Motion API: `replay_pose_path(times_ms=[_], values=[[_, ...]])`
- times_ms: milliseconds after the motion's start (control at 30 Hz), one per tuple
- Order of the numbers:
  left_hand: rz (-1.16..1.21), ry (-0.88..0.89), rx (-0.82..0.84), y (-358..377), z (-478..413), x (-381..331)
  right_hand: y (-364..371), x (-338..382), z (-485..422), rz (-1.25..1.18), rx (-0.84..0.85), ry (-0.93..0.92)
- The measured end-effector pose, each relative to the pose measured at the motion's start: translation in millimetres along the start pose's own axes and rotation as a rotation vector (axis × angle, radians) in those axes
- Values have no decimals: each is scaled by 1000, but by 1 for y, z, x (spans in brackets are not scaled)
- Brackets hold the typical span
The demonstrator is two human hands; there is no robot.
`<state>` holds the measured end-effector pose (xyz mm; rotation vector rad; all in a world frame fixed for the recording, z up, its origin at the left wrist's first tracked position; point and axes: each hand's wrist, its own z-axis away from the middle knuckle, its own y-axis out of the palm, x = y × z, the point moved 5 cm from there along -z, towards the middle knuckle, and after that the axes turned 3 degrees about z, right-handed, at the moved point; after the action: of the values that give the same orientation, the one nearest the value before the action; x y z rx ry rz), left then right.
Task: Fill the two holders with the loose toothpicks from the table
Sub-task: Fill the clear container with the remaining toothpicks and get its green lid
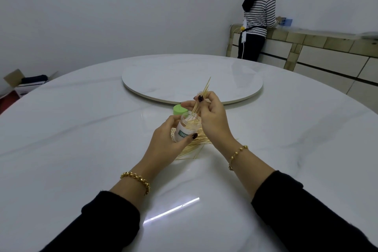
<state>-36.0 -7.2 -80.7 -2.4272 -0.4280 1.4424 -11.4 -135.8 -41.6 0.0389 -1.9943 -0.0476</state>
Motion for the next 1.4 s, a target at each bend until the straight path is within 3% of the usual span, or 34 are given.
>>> replay_pose_path(times_ms=[467, 700, 900, 1067, 1400], values=[[-23, -5, -12, -5, 1, -2, -26, -10, 9, 147, -15, -33], [-19, 6, 28, -1, 5, -7, -86, -11, 30, 372, -33, 44], [-12, 23, 64, 3, 11, -14, -127, 3, 57, 803, 96, 27], [-17, 33, 70, 3, 14, -17, -141, 0, 63, 1054, 198, 123], [-24, 0, 70, 1, 13, -14, -120, -4, 63, 1193, 212, 127]])
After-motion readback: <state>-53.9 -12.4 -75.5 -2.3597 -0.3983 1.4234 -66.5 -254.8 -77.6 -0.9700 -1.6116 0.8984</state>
